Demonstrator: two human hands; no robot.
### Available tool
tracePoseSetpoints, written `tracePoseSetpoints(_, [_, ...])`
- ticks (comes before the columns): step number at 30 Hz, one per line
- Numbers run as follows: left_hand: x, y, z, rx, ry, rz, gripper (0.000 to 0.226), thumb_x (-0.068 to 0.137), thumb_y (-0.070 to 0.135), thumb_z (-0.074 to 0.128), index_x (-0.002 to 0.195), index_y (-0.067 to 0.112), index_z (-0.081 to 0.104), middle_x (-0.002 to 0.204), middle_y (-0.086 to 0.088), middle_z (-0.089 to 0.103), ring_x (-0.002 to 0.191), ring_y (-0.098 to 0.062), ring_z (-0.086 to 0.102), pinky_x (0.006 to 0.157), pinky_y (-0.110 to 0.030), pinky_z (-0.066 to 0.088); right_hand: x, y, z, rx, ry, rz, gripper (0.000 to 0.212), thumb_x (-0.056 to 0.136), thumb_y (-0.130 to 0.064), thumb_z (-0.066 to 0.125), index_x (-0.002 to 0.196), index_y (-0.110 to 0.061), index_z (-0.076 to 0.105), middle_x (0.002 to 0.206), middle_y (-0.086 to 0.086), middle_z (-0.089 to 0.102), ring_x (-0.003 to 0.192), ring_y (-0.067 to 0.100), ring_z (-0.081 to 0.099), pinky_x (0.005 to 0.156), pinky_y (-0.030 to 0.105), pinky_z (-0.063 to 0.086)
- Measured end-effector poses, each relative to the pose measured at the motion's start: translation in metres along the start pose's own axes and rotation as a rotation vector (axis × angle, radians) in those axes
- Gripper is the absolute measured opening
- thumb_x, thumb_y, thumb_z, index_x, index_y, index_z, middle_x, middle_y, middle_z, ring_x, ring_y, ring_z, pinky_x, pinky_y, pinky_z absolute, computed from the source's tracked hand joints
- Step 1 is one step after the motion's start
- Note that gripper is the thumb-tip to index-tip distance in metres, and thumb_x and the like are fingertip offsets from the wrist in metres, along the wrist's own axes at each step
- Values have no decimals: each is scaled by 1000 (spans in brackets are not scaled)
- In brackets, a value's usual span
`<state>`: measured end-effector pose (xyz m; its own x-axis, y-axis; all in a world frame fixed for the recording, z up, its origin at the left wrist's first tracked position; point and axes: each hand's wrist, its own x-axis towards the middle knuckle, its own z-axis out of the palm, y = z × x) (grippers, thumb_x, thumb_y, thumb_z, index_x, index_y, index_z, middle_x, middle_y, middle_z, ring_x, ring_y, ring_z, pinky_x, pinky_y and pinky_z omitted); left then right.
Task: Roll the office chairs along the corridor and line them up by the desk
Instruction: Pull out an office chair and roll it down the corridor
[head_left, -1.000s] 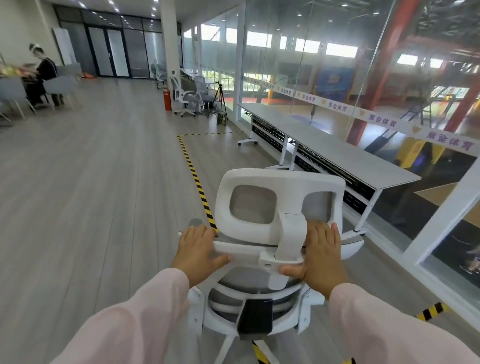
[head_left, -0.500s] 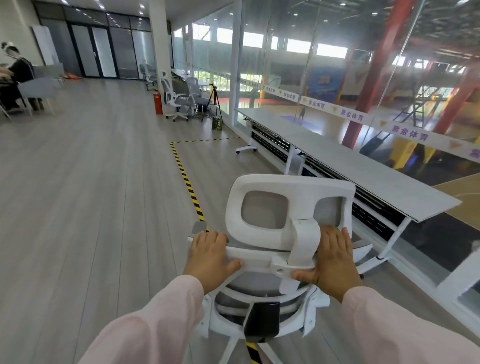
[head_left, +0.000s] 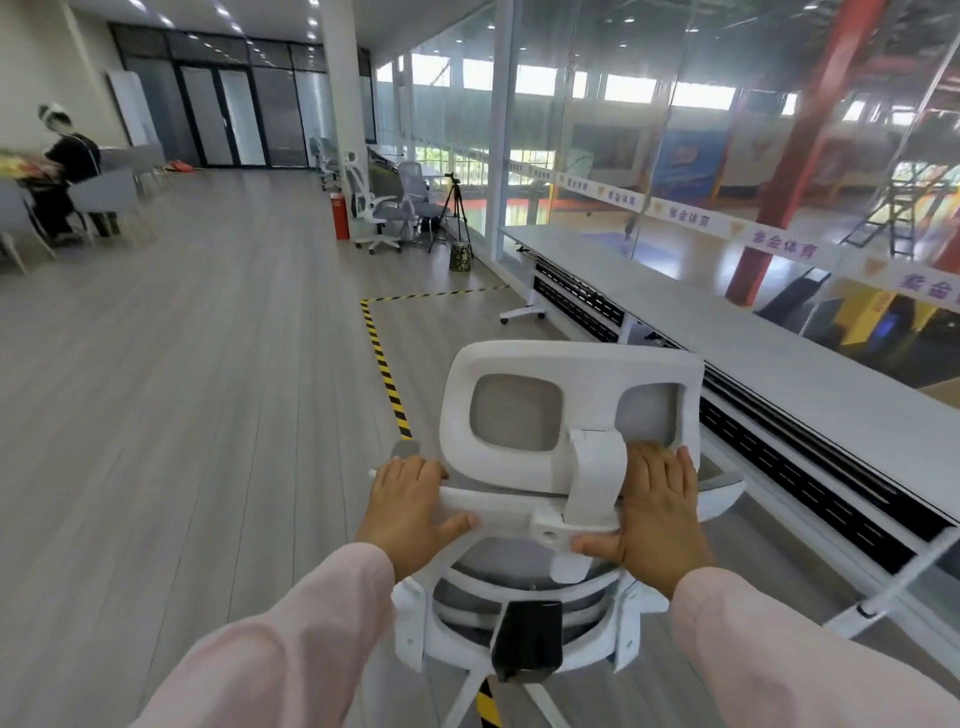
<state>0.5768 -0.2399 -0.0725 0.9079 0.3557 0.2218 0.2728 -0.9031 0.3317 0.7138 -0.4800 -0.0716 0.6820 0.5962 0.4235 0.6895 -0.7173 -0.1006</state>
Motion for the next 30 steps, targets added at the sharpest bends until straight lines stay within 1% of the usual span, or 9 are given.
tracePoseSetpoints(4, [78,-15,11,27,11,-41,50,78,61,56,110,24,46,100,9,37,100,-14,36,98,-28,27,81,21,32,32,6,-27,108,48,-85,50,130,-17,31,118,5,48,119,24,33,114,40,0])
tracePoseSetpoints(7, [133,-30,19,38,33,-64,51,77,61,57,110,23,47,98,9,36,95,-12,32,95,-27,27,140,33,55,45,-12,-51,108,49,-84,51,131,-18,29,119,5,47,121,24,33,115,37,-4])
tracePoseSetpoints(11, [207,-55,29,46,55,-88,50,77,61,57,109,24,47,98,10,36,93,-10,31,95,-27,28,216,44,89,30,-29,-71,113,50,-87,50,135,-15,33,126,4,44,127,24,30,116,38,-7])
tracePoseSetpoints(14, [266,-78,37,43,73,-83,48,77,60,58,107,24,48,97,9,37,92,-10,31,96,-28,29,275,51,119,30,-20,-66,116,48,-88,48,136,-13,37,127,3,43,130,26,31,117,41,-6])
tracePoseSetpoints(17, [326,-107,46,41,94,-72,48,77,59,59,106,23,49,96,9,38,92,-11,31,95,-29,28,333,54,148,39,-11,-64,118,47,-88,49,137,-13,36,128,2,41,131,24,29,117,43,-5])
tracePoseSetpoints(21, [411,-145,53,43,96,-54,48,76,60,59,104,22,49,96,8,38,91,-12,32,94,-29,29,415,53,184,29,-11,-57,115,47,-86,49,134,-12,36,124,3,43,125,23,28,116,40,-5])
tracePoseSetpoints(23, [455,-164,55,37,83,-48,49,76,61,58,105,23,49,97,8,39,92,-12,32,94,-29,29,457,53,202,19,-21,-47,114,46,-85,50,132,-12,38,121,4,45,123,24,32,116,39,-5])
tracePoseSetpoints(26, [521,-191,60,48,56,-46,49,78,63,55,108,25,46,101,8,40,96,-13,34,97,-28,28,519,56,229,20,-28,-41,114,46,-85,49,134,-13,37,123,2,44,124,23,30,115,35,-11])
tracePoseSetpoints(30, [609,-222,68,35,55,-35,48,78,62,54,108,25,46,99,9,37,95,-10,29,98,-28,27,601,67,265,-12,-37,-32,115,47,-87,46,136,-15,32,126,2,42,127,22,27,115,35,-14])
